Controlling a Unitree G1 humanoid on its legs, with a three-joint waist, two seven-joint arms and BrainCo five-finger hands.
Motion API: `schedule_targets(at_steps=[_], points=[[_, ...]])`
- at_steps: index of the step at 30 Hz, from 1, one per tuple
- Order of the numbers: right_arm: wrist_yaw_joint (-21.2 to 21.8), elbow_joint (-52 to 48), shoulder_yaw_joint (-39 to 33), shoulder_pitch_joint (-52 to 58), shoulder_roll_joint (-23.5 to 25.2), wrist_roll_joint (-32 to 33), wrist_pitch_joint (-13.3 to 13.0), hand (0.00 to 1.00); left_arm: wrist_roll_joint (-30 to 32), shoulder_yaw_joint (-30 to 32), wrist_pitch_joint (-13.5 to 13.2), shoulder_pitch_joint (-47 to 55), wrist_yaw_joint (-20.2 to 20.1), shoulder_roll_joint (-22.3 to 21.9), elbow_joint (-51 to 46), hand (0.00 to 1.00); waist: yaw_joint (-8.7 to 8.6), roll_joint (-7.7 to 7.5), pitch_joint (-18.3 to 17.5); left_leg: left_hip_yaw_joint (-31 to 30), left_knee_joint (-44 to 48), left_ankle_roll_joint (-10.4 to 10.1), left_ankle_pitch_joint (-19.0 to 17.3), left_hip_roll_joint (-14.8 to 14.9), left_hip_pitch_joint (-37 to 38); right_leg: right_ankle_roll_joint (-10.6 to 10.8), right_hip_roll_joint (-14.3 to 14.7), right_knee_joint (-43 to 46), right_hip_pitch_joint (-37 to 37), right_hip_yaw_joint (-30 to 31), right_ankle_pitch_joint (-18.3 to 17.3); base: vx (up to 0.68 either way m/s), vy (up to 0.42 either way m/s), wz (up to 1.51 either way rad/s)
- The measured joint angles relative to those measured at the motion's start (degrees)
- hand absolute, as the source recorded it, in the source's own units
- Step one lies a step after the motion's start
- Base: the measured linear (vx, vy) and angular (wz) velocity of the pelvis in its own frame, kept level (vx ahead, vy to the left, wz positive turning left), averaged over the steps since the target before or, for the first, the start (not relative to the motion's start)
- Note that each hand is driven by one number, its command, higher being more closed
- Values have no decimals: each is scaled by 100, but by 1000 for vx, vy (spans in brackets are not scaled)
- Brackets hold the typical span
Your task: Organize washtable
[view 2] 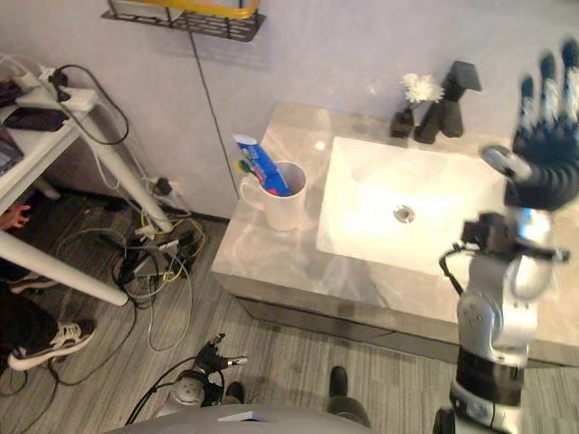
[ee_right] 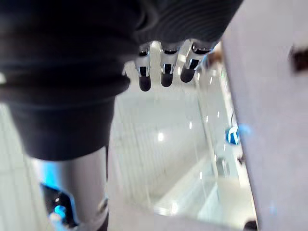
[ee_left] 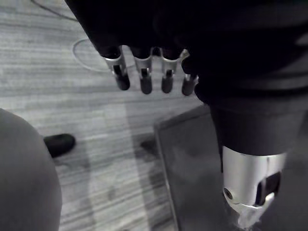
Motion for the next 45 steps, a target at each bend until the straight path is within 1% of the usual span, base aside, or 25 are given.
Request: schedule_targets(at_steps=[3, 4, 6, 7, 9, 10, 12, 14, 16, 18, 19, 23, 25, 27, 28, 30, 31, 33, 35, 37, 41, 42, 43, 44, 45], points=[[-271, -5, -490, 863, 667, -12, -68, 0, 122, 114, -1, 10, 11, -20, 141, 0, -101, 26, -125, 155, 38, 3, -43, 0, 11, -9, 24, -1, -81, 155, 36, -5, 5, -27], [-308, -5, -553, 979, 796, -14, -82, 0, 124, 129, -2, 7, 14, -22, 168, 0, -117, 28, -138, 201, 40, 3, -47, 0, 18, -10, 31, -1, -95, 194, 47, -21, 4, -30], [-660, 1, -610, 1340, 1313, -266, -158, 0, 148, 302, -1, 16, 50, -43, 233, 0, -214, 33, -139, 375, 60, -3, -84, -1, 112, -8, 58, -12, -109, 357, 86, -32, 6, -37], [-691, 10, -613, 1393, 1368, -316, -165, 0, 152, 311, 0, 16, 61, -44, 239, 0, -217, 35, -140, 403, 69, -1, -93, -1, 121, -9, 63, -12, -112, 381, 90, -32, 7, -36], [-1008, 122, -642, 1818, 1751, -482, -171, 0, 187, 313, -5, -4, 179, -48, 320, 0, -226, 48, -150, 525, 192, 0, -179, -3, 122, -3, 79, -11, -145, 526, 118, -30, 10, -31], [-1084, 162, -650, 1918, 1827, -536, -172, 0, 187, 313, -12, -8, 203, -59, 341, 0, -230, 59, -159, 569, 211, 0, -193, -5, 119, -2, 86, -9, -174, 577, 129, -27, 18, -35], [-1516, 596, -699, 2131, 1825, -1194, -137, 0, 187, 313, -11, -20, 308, -104, 421, 0, -253, 106, -182, 729, 247, 11, -224, -36, 112, 6, 85, -10, -243, 735, 168, -29, 22, -34], [-1723, 979, -712, 2258, 1864, -1479, -97, 0, 186, 312, -12, -22, 383, -162, 460, 0, -284, 133, -182, 763, 247, 10, -229, -38, 120, 6, 91, -9, -255, 767, 176, -14, 10, -16], [-1921, 1532, -527, 2424, 1889, -1648, 46, 0, 182, 316, -21, -50, 498, -213, 506, 0, -268, 177, -169, 897, 242, 5, -231, -35, 176, 4, 126, -7, -304, 907, 227, -6, 2, -26], [-1980, 1902, -248, 2564, 1914, -1708, 119, 0, 179, 326, -23, -100, 528, -238, 626, 0, -282, 245, -132, 1019, 251, 3, -249, -27, 209, 5, 147, -14, -283, 972, 240, -29, 3, -29], [-1989, 2314, -32, 2598, 1922, -1766, 169, 0, 181, 326, -19, -131, 532, -252, 673, 0, -272, 251, -128, 1096, 273, -6, -281, -12, 230, -2, 176, -27, -284, 1044, 250, -32, -2, -29], [-1894, 3510, 374, 2584, 1874, -2066, 464, 0, 94, 306, -17, -229, 616, -248, 867, 0, -250, 289, -109, 1242, 347, -14, -338, 3, 262, -52, 199, -121, -261, 1156, 290, -13, -6, -21], [-1814, 4223, 377, 2512, 1844, -2230, 552, 0, 65, 275, -20, -232, 633, -245, 873, 0, -231, 293, -109, 1253, 366, -19, -356, 3, 262, -49, 203, -138, -255, 1172, 299, 1, 1, -6], [-1713, 5226, 340, 2338, 1786, -2565, 719, 0, -37, 186, -24, -237, 643, -217, 874, 0, -219, 295, -106, 1246, 413, -17, -389, 4, 244, -59, 192, -233, -209, 1170, 343, 0, 0, 0], [-1690, 5475, 325, 2288, 1768, -2612, 742, 0, -59, 149, -25, -237, 646, -206, 881, 0, -220, 296, -106, 1244, 425, -19, -398, 6, 238, -61, 191, -249, -202, 1169, 350, 0, 0, 0], [-1565, 6800, 22, 2001, 1681, -2674, 768, 0, -145, 88, -37, -252, 649, -179, 913, 0, -217, 307, -114, 1187, 433, -17, -406, 11, 216, -62, 184, -258, -189, 1126, 351, 23, 0, 8], [-1484, 7166, -130, 1916, 1647, -2540, 770, 0, -158, 90, -38, -260, 636, -176, 926, 0, -213, 332, -129, 1159, 432, -17, -405, 11, 209, -62, 179, -258, -185, 1104, 351, 30, 0, 20], [-1217, 8412, -746, 1705, 1521, -2091, 861, 0, -247, 98, -65, -337, 582, -157, 1070, 0, -211, 351, -125, 986, 432, -16, -405, 33, 212, -60, 163, -260, -69, 917, 338, 35, -3, 34], [-1068, 8869, -1035, 1667, 1502, -1855, 975, 0, -399, 121, -64, -367, 449, -120, 1135, 0, -199, 350, -126, 859, 432, -17, -404, 57, 218, -69, 162, -261, 17, 790, 308, 33, -10, 36], [-964, 8908, -1075, 1668, 1510, -1619, 1042, 0, -612, 304, -71, -372, 321, -121, 1180, 0, -204, 354, -127, 750, 433, -17, -401, 60, 222, -67, 148, -260, 86, 682, 279, 22, -6, 28], [-697, 8907, -1244, 1510, 1483, -1576, 1099, 0, -1464, 826, -78, -331, 152, -105, 1370, 0, -182, 371, -149, 618, 421, -17, -400, 66, 328, -67, 126, -260, 282, 526, 211, 12, 3, 21], [-641, 8913, -1251, 1469, 1481, -1519, 1096, 0, -2130, 991, -88, -319, 101, -100, 1469, 0, -186, 376, -179, 556, 419, -16, -400, 63, 326, -62, 110, -260, 318, 450, 193, 3, 0, 23], [-602, 8944, -1250, 1415, 1484, -1492, 1095, 0, -2631, 1123, -79, -290, 56, -87, 1560, 0, -187, 375, -193, 511, 417, -15, -400, 63, 320, -65, 102, -261, 341, 396, 175, -1, -2, 23], [-587, 8982, -1249, 1376, 1482, -1458, 1094, 0, -2886, 1225, -78, -252, 22, -86, 1570, 0, -189, 372, -194, 490, 411, -15, -399, 63, 316, -65, 100, -261, 350, 376, 169, -1, -7, 22], [-584, 9076, -1249, 1327, 1471, -1407, 1088, 0, -3354, 1369, -82, -234, -2, -83, 1573, 0, -189, 367, -198, 423, 398, -14, -398, 64, 306, -66, 93, -261, 375, 319, 156, 1, -10, 26]])
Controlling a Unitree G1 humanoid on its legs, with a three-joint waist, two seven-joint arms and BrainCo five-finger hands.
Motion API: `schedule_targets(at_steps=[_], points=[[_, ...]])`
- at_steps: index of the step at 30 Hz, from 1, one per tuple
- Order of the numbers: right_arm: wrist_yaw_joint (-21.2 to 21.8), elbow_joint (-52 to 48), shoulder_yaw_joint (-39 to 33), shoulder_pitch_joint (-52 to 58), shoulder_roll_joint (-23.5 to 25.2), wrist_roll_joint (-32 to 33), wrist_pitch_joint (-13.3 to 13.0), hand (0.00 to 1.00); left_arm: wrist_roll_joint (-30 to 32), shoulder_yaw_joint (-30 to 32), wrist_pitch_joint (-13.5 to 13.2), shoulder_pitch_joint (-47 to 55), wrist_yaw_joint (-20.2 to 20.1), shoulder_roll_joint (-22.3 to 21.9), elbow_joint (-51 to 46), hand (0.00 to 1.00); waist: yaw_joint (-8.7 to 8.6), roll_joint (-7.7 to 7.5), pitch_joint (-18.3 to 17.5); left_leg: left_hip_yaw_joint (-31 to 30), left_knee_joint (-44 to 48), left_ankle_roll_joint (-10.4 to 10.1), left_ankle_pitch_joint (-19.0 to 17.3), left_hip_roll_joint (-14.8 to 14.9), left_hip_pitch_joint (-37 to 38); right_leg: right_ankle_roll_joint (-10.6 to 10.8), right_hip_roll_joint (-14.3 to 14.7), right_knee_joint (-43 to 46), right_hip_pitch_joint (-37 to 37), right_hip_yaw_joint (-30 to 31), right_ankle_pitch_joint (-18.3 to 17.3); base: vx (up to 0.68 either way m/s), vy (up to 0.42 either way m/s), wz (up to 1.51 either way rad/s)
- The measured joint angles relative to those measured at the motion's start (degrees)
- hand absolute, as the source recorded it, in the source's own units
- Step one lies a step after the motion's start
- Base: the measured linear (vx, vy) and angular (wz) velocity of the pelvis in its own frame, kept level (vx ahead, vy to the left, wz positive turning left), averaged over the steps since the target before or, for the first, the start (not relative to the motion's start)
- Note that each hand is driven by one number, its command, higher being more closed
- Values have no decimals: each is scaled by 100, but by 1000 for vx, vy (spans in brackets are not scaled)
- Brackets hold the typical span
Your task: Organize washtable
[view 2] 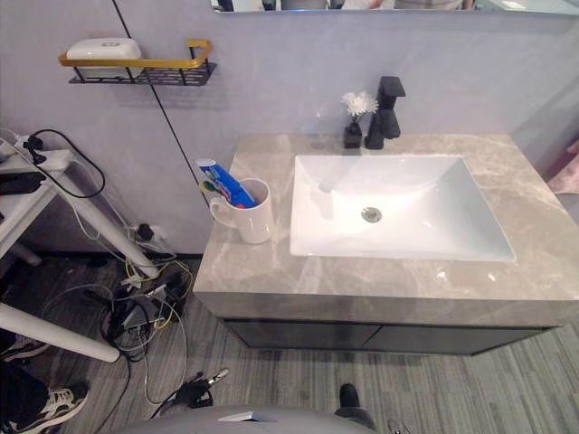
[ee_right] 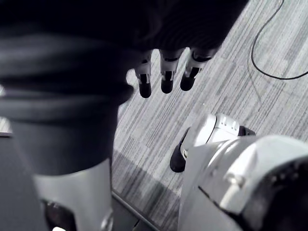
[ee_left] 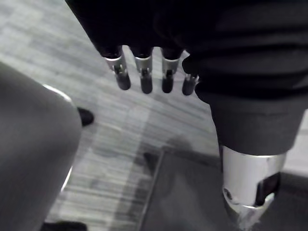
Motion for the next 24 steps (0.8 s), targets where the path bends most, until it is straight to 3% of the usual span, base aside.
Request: schedule_targets(at_steps=[5, 7, 9, 12, 17, 21, 24], points=[[7, 48, 246, 7, -49, 30, -67, 0, -2016, 630, -146, 87, 158, -46, -384, 0, 51, -48, -49, -206, -84, -2, 77, -2, -54, -4, -27, 0, 48, -231, -63, 14, -10, 24], [2, 47, 468, 40, -61, 122, -143, 0, -2516, 753, -268, 172, 287, -117, -1279, 0, 66, -87, -101, -345, -92, -8, 113, 0, -145, -9, -35, 0, 32, -352, -78, 20, -18, 31], [-3, 43, 779, 53, -100, 192, -241, 0, -2738, 774, -528, 383, 475, -217, -2961, 0, 130, -95, -139, -399, -135, -11, 162, 5, -178, -16, -35, 0, 17, -405, -87, 25, -9, 16], [-6, 7, 1153, 55, -168, 224, -345, 0, -2769, 1038, -949, 467, 719, -328, -4694, 0, 146, -73, -178, -399, -152, -7, 166, -8, -182, -12, -51, -1, 13, -412, -91, 7, 1, 1], [-1, 41, 1324, 112, -211, 228, -408, 0, -2389, 1158, -1226, 502, 1064, -522, -6617, 0, 149, -43, -252, -474, -128, -7, 166, -34, -248, 11, -86, 1, 15, -469, -109, 8, 5, 8], [54, 53, 1328, 143, -206, 236, -467, 0, -1830, 597, -1398, 523, 1133, -521, -8072, 0, 178, -40, -253, -520, -48, -6, 166, -37, -306, 13, -99, 39, 17, -520, -114, -25, -1, 8], [131, 52, 1336, 215, -205, 372, -507, 0, -1475, -394, -1621, 522, 985, -472, -9112, 0, 173, -32, -256, -508, 11, 5, 153, -37, -314, 13, -102, 63, 17, -502, -115, -42, 0, -3]])
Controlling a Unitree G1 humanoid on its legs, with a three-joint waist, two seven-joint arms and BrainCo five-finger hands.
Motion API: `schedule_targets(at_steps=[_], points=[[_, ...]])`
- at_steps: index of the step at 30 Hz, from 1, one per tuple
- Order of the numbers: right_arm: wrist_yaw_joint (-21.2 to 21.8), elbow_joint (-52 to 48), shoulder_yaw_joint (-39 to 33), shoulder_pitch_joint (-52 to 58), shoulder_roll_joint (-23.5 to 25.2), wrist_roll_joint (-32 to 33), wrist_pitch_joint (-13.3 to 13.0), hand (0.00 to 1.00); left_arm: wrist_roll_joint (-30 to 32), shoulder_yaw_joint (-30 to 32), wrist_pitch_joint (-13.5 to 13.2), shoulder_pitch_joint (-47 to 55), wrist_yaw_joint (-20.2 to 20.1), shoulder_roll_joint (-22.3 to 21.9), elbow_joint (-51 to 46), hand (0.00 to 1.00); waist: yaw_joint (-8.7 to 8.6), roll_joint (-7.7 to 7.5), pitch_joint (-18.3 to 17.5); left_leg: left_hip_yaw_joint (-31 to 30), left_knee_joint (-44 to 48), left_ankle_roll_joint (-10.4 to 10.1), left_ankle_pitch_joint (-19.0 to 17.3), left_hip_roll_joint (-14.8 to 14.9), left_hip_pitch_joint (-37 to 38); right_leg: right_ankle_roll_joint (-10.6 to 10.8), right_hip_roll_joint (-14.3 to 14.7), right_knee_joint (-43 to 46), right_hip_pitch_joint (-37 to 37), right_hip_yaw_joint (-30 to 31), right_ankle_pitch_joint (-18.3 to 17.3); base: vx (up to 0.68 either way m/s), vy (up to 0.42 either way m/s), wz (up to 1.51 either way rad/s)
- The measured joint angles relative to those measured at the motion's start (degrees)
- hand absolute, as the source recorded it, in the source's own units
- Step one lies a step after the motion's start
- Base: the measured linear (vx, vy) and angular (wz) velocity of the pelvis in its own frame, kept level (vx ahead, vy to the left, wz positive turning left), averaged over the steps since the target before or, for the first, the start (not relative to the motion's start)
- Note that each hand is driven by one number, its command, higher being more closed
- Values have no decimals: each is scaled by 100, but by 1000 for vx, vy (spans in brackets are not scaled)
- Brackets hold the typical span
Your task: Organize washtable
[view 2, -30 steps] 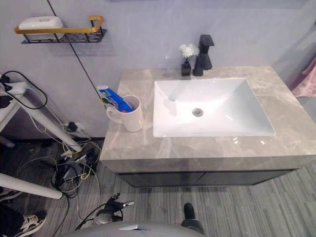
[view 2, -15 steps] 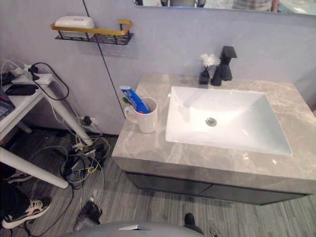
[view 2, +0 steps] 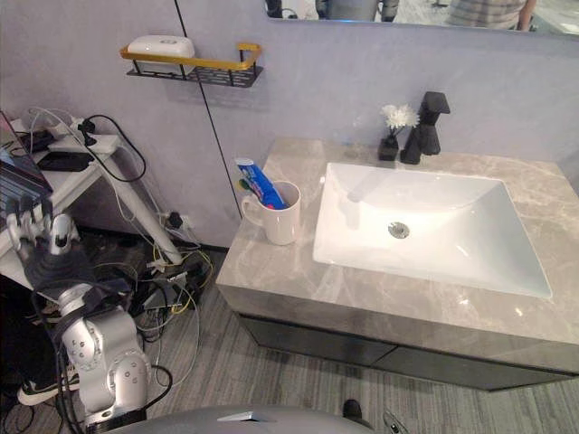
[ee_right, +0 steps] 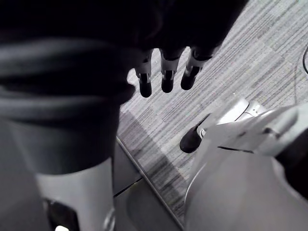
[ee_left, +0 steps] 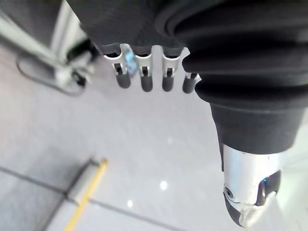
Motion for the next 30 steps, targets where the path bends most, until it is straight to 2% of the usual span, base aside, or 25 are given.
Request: schedule_targets(at_steps=[5, 6, 9, 13, 23, 30], points=[[41, -1, 20, 94, -7, 98, -20, 0, -147, -1029, -81, 17, -527, 21, -372, 0, -36, 55, 1, 36, 36, 16, -55, 2, -72, -2, 3, -1, -66, 57, -1, -41, 2, -5], [40, -1, 25, 105, -10, 98, -32, 0, -268, -1276, -81, 30, -677, 42, -405, 100, -35, 64, 7, 48, 35, 16, -55, 2, -83, -2, 7, -1, -87, 87, 0, -15, 2, -7], [43, -2, 67, 115, -22, 98, -69, 0, -465, -1633, -29, 69, -1013, 65, -397, 100, -74, 70, 14, 57, 33, 11, -54, 2, -82, 6, 12, -1, -98, 105, 7, -1, 1, -2], [46, -2, 253, 113, -69, 98, -68, 0, -620, -1876, 20, 71, -1264, 151, -380, 100, -69, 58, 20, 62, 41, 11, -53, 2, -81, 14, 14, 0, -100, 108, 12, 28, 7, 0], [45, -22, 474, 102, -132, 98, -67, 0, -838, -2778, 369, 12, -1613, 517, 409, 100, -81, 30, 22, 92, 76, 16, -57, 3, -41, 21, 9, -5, -68, 111, 20, 9, 3, 0], [42, -47, 505, 74, -148, 98, -67, 0, -832, -3182, 594, 1, -1726, 815, 1234, 100, -197, 28, 3, 123, 65, 15, -57, 3, -40, 20, 5, -68, -59, 110, 46, -13, -1, -2]])
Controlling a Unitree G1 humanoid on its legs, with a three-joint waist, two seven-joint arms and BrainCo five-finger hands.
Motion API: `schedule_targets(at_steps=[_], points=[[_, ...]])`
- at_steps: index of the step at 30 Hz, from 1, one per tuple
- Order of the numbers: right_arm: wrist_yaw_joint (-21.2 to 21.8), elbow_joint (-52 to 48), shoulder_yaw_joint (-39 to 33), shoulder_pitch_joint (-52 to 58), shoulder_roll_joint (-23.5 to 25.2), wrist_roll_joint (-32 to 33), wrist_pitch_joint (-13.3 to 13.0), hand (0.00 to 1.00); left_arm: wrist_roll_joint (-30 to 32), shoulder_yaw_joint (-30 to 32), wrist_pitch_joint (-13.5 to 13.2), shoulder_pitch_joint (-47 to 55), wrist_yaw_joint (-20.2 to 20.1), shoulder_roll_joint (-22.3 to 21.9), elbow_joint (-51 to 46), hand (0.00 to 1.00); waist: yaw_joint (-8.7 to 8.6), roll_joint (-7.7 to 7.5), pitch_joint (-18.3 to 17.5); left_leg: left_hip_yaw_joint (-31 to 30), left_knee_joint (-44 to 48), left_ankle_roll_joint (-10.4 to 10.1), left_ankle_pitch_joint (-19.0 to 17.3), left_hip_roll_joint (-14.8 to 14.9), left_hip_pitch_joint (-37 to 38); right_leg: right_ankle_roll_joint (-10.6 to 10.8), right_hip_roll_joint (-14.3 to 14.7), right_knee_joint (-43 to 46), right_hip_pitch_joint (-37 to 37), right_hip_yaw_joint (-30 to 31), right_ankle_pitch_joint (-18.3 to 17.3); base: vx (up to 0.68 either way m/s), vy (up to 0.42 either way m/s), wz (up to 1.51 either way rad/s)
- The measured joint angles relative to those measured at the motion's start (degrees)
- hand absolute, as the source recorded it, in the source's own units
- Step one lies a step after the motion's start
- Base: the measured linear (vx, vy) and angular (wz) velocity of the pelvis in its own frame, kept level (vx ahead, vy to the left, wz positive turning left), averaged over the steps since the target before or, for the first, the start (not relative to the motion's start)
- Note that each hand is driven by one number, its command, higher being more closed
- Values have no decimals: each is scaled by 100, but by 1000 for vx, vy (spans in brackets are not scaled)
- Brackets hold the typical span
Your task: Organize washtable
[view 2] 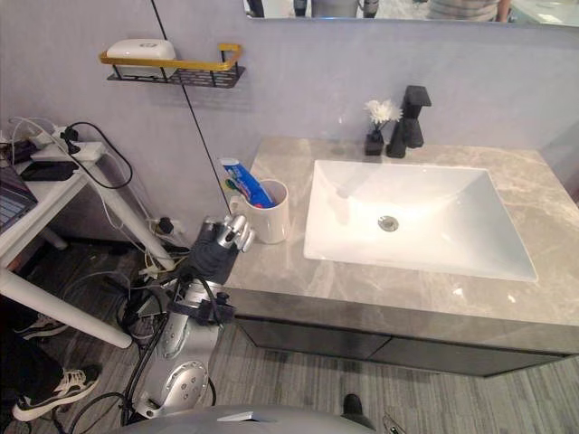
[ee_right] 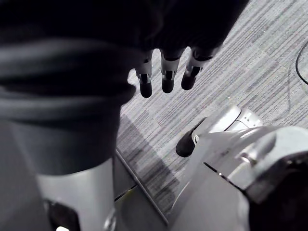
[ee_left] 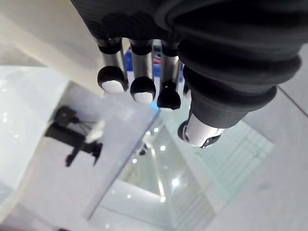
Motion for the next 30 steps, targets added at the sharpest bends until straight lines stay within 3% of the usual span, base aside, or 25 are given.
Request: schedule_targets(at_steps=[17, 30], points=[[-61, -23, 224, -13, -10, -1, -2, 0, 637, -179, 239, -113, 100, 151, 1335, 100, -84, -43, -33, 32, -60, 1, 1, 0, 58, 8, 2, -10, -14, 8, 5, 10, 2, 0], [-74, -375, 467, 42, 7, -19, 2, 0, 855, 287, 196, -777, 395, 158, 1916, 100, -175, -88, -13, 151, -120, -1, 0, 9, 47, 10, 26, -41, -120, 105, 6, 5, 1, -4]])
